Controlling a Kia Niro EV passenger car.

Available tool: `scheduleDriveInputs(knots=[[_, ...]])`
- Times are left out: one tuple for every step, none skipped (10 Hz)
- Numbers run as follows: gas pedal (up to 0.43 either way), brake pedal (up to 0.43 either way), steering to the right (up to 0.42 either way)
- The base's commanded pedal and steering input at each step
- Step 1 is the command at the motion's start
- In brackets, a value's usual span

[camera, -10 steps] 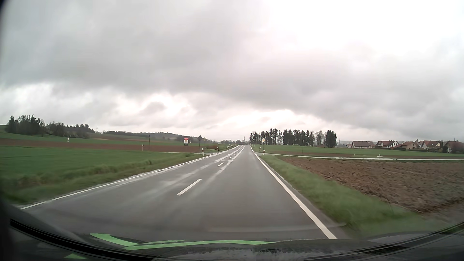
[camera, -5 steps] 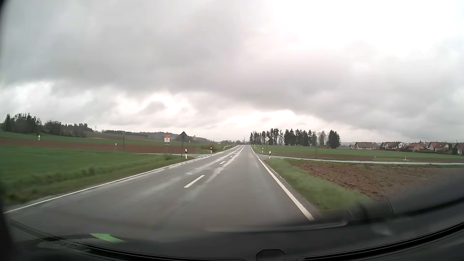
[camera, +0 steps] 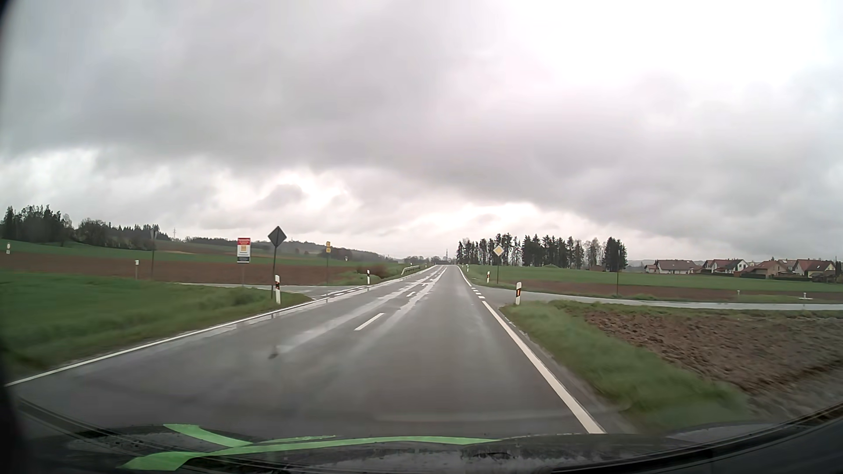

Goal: Follow the waypoints while adhering to traffic rules and regulations

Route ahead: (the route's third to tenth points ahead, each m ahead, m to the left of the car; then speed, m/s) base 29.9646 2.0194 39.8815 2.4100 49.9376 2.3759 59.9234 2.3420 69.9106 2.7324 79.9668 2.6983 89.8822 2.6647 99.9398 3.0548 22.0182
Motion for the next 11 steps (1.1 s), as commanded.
scheduleDriveInputs(knots=[[0.169,0.0,0.0],[0.169,0.0,0.0],[0.177,0.0,0.0],[0.177,0.0,0.0],[0.177,0.0,0.0],[0.157,0.0,0.0],[0.138,0.0,0.0],[0.118,0.0,0.0],[0.11,0.0,0.0],[0.098,0.0,0.0],[0.098,0.0,0.0]])
